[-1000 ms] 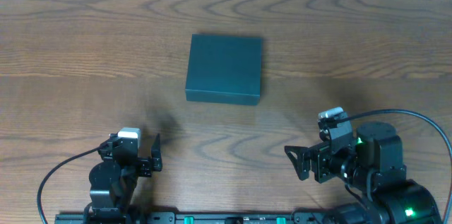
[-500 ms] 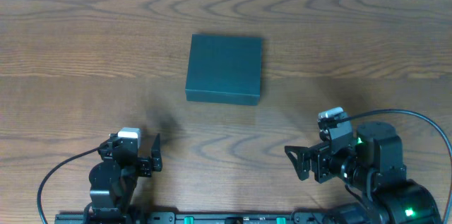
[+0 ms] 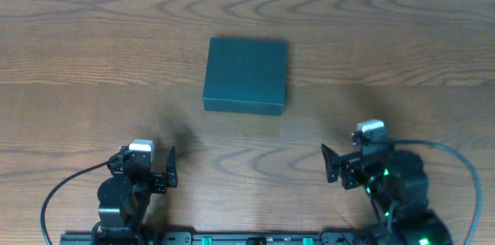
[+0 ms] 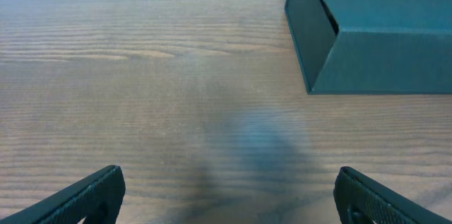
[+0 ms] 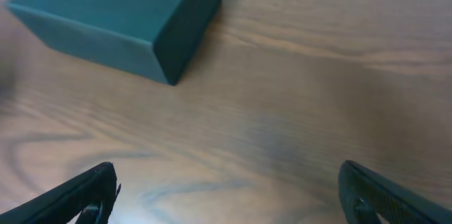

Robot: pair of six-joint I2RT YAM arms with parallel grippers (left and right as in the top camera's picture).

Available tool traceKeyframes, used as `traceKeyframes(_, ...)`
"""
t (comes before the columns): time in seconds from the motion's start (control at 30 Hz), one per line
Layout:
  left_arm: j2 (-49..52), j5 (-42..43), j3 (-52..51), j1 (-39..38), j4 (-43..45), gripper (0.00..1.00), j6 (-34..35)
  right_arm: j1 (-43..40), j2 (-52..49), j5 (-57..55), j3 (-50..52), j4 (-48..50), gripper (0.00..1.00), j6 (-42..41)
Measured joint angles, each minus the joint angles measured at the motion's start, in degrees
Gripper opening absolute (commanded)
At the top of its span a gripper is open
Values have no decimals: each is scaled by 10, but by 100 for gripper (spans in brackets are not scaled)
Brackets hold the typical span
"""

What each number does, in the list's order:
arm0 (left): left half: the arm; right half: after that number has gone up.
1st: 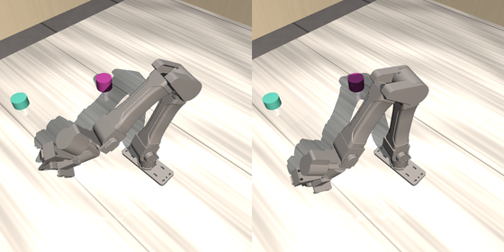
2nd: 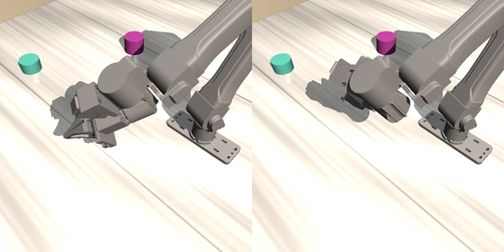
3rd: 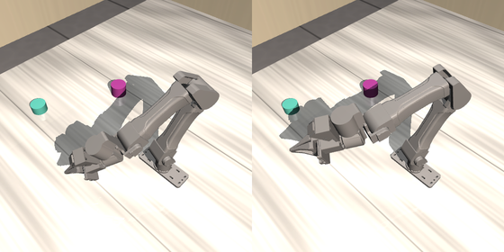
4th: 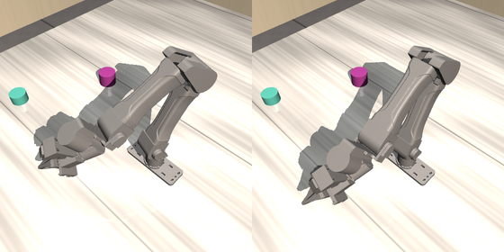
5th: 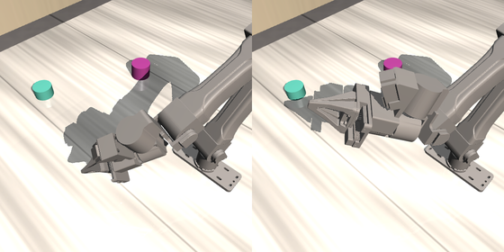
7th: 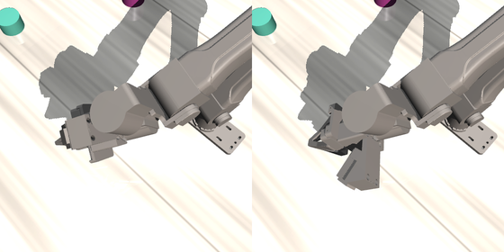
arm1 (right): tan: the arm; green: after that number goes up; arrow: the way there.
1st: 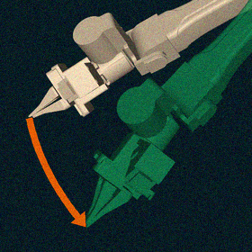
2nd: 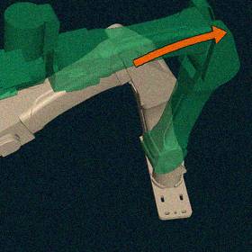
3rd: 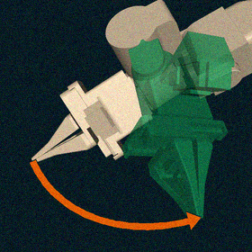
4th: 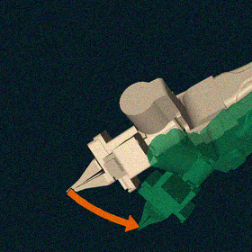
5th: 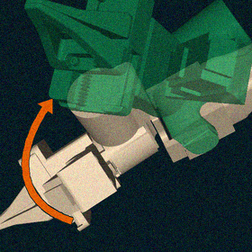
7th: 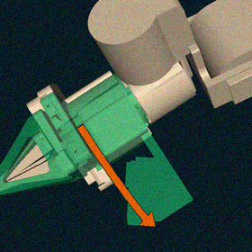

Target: Pack container

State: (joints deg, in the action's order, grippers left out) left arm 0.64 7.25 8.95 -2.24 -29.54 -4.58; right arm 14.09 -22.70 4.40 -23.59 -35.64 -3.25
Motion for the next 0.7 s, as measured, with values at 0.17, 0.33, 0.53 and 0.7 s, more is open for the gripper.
traceKeyframes(0.17, 0, 0, 0, 0, 0, 96, 0, 0, 82, -11, 93, 32, 99, 0)
traceKeyframes(0.33, 0, 0, 0, 0, 0, 96, 0, 0, 155, -15, 148, 34, 99, 1)
traceKeyframes(0.53, 0, 0, 0, 0, 0, 96, 0, 0, 201, -25, 150, 37, 99, 21)
traceKeyframes(0.7, 0, 0, 0, 0, 0, 96, 0, 0, 218, -27, 150, 37, 99, 29)
